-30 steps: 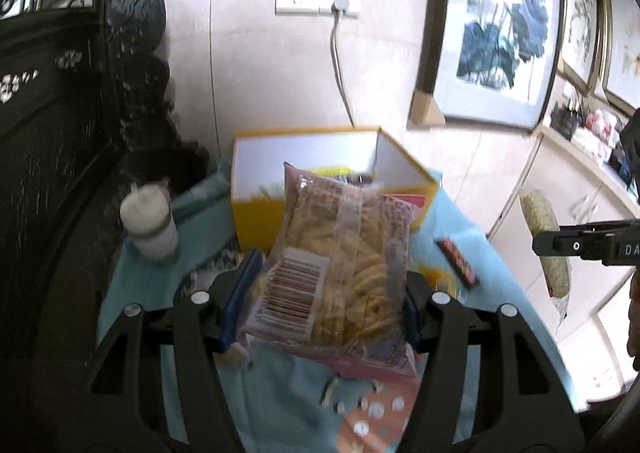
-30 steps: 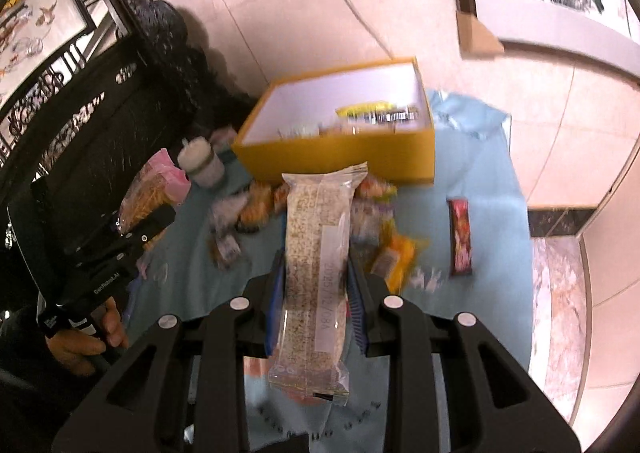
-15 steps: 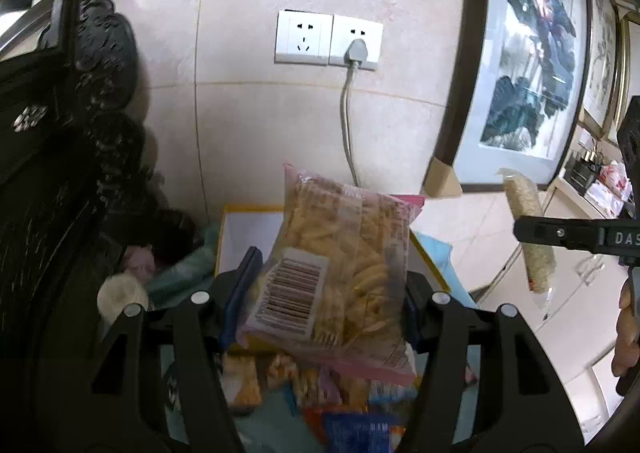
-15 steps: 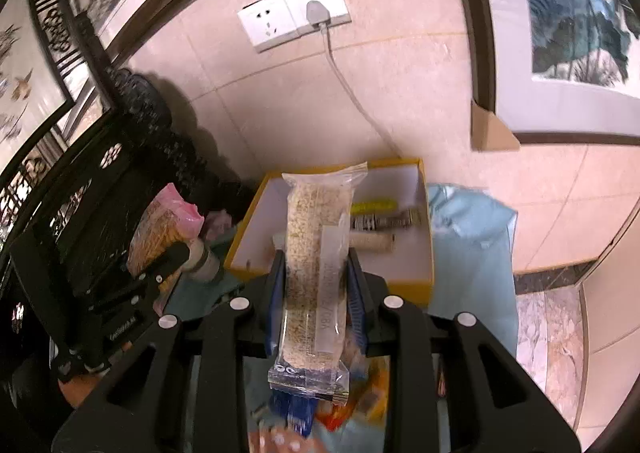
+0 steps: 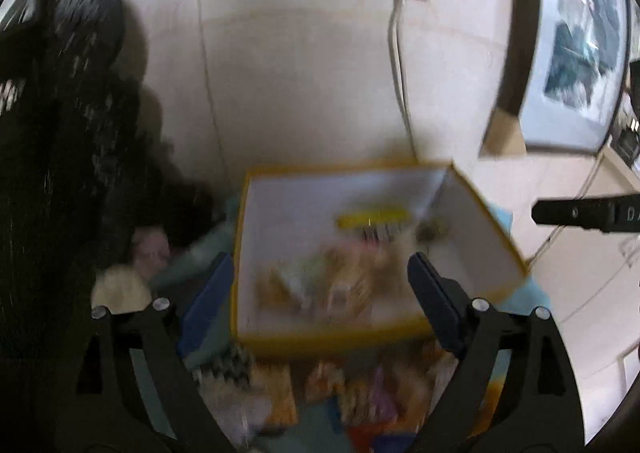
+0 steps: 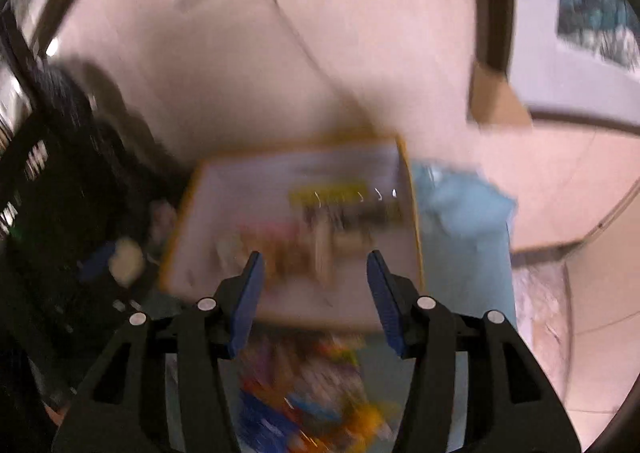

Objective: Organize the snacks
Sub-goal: 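Grasp the yellow bread bag with the right tool while the left tool grasps the blue chip bag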

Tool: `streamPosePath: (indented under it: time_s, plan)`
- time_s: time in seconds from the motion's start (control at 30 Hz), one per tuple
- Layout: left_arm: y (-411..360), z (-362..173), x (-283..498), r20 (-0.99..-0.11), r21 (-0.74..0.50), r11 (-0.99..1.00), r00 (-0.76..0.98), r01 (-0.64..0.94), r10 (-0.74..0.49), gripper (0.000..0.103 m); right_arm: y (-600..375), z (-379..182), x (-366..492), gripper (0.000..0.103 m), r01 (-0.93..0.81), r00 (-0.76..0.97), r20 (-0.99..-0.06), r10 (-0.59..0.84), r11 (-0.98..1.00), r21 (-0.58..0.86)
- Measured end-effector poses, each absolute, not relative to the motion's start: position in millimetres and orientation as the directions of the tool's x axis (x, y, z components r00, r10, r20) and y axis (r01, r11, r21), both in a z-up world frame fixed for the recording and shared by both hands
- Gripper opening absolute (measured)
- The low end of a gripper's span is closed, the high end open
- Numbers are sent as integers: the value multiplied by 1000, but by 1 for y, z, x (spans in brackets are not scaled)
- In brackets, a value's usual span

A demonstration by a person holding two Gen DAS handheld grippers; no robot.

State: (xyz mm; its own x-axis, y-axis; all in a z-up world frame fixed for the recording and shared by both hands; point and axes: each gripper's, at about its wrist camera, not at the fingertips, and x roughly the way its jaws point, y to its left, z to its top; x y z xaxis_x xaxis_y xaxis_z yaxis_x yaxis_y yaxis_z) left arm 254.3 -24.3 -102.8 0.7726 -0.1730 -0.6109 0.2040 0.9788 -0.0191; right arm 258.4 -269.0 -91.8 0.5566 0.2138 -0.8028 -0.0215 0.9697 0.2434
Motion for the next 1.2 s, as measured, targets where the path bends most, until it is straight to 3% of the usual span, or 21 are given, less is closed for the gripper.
streamPosePath:
  time_s: [0.3,0.43,0.73,0.87,0.9,0.93,0.97,1.03,1.2]
  plan:
    - [-44,-204,128,-689,19,928,678,371,-257,90,-267,-212,145,57,112,359,-906,225,953,281]
    - [-55,-221,116,-719,-7,915,633,404,-285,90,-265,-227,134,57,147,336,-913,230,945,292]
    - [-84,-235,117,-701,-3,897,639,442,-318,90,-260,-238,154,60,183,357,-902,242,929,321]
    - [-94,-268,131,-767,34,893,585,449,-265,92,-254,-262,171,60,201,303,-928,218,937,286]
    - [-88,-267,131,-748,8,899,599,438,-285,92,-254,-265,170,57,200,307,-926,219,937,288]
    - [-85,-268,131,-752,-1,899,592,438,-289,83,-253,-265,169,54,184,323,-924,205,944,274]
    - [-84,-267,130,-750,-13,893,586,450,-307,67,-250,-263,167,44,156,334,-921,202,951,265]
    - [-80,-261,125,-740,-6,883,592,469,-319,57,-241,-260,162,38,82,341,-920,192,969,232]
    - [-55,-254,113,-735,-81,884,572,460,-365,54,-244,-253,144,37,73,346,-904,252,953,294]
